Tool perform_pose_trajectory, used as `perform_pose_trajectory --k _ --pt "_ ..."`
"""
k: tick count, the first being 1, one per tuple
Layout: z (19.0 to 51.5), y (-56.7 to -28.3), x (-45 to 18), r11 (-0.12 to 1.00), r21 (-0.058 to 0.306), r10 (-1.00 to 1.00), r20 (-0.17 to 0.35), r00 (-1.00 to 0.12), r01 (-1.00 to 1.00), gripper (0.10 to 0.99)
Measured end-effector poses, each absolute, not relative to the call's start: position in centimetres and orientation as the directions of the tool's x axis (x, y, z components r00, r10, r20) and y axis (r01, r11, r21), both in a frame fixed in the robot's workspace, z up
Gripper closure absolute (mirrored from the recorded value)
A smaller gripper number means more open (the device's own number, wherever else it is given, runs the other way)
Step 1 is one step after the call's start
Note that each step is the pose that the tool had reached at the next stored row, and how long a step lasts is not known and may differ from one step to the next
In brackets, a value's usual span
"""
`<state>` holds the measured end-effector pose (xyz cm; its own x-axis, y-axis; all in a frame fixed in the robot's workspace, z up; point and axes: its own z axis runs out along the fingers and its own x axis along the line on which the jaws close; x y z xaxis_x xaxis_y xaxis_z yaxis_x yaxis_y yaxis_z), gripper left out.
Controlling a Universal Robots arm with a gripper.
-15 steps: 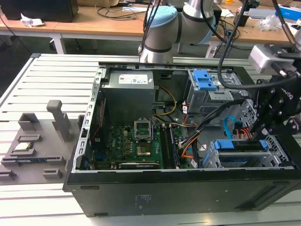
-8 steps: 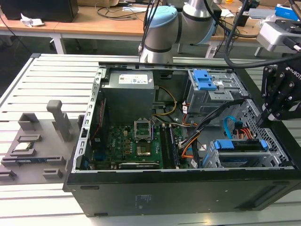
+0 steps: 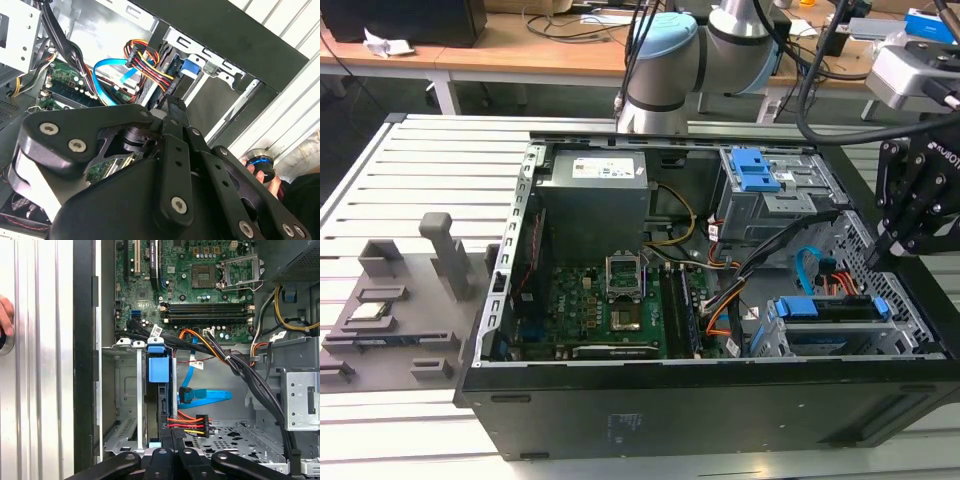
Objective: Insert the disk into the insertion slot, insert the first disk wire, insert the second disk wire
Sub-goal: 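Insert the second disk wire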
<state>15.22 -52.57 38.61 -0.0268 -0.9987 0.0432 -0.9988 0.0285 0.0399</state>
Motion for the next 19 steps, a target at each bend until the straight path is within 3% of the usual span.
perform_pose_trajectory --k 3,5,6,7,19 --pt "38.6 -52.6 15.2 0.029 0.04 -0.999 0.043 -0.027 -0.999 0.973" --pt "38.6 -52.6 15.2 0.029 0.04 -0.999 0.043 -0.027 -0.999 0.851" --pt "38.6 -52.6 15.2 0.029 0.04 -0.999 0.043 -0.027 -0.999 0.851" --pt "38.6 -52.6 15.2 0.029 0.04 -0.999 0.043 -0.027 -0.999 0.784" --pt "37.8 -51.0 12.7 0.029 0.04 -0.999 0.044 -0.027 -0.999 0.784"
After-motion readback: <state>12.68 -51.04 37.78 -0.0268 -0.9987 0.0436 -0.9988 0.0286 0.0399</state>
